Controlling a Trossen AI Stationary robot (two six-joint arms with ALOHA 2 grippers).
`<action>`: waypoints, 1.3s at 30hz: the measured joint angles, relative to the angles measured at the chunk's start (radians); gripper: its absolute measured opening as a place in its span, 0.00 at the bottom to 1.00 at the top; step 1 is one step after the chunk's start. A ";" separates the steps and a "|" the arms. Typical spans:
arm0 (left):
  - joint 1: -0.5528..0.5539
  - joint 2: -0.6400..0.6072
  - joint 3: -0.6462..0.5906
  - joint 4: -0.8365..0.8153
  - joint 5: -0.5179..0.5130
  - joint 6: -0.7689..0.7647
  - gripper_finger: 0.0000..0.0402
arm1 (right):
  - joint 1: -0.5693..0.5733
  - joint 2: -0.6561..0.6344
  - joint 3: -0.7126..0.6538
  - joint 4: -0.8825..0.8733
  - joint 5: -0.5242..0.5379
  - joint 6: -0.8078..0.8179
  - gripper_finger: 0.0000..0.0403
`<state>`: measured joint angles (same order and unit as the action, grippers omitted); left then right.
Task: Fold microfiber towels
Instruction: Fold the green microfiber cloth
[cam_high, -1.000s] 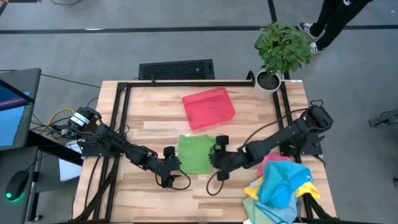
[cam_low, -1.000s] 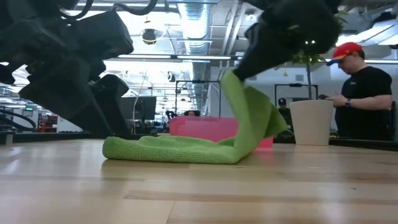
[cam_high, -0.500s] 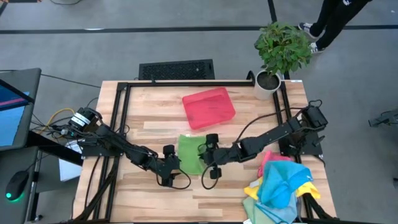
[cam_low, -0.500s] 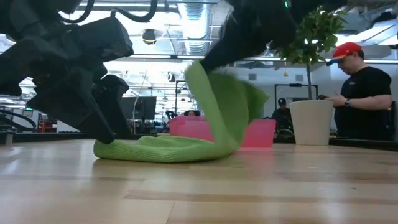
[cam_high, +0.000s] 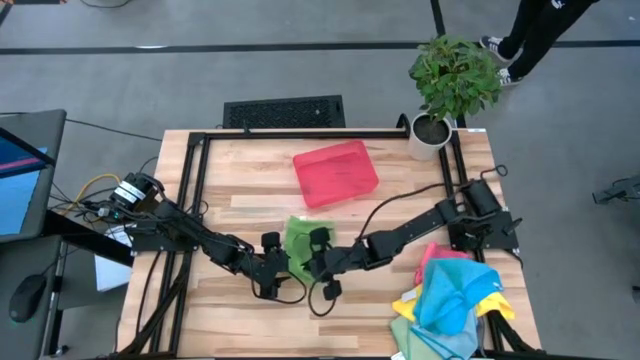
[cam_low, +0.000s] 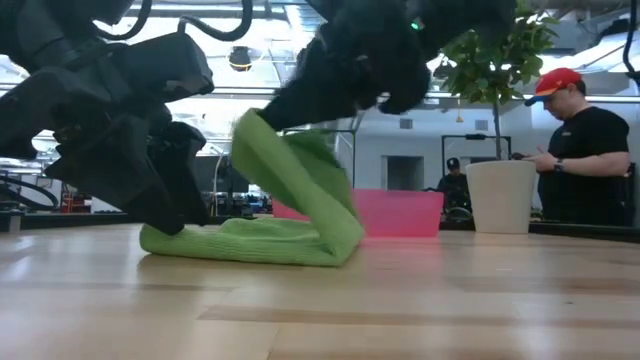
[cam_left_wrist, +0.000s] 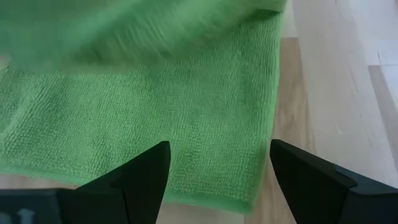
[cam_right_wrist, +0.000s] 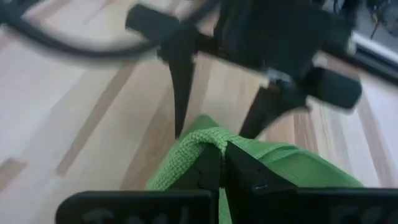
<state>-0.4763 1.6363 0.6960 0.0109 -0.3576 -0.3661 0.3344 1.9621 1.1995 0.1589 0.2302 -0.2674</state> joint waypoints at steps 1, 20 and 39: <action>0.000 0.000 0.000 0.000 0.000 -0.004 0.67 | -0.002 0.010 0.013 0.000 0.000 -0.004 0.09; 0.000 -0.029 0.008 -0.064 0.093 -0.050 0.67 | -0.087 0.189 0.141 0.017 -0.153 0.005 0.14; -0.099 -0.261 0.087 -0.383 -0.082 -0.205 0.67 | -0.132 0.185 0.141 0.025 -0.187 0.094 0.57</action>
<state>-0.5748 1.3758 0.7832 -0.3718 -0.4401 -0.5708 0.2023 2.1468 1.3403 0.1838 0.0430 -0.1736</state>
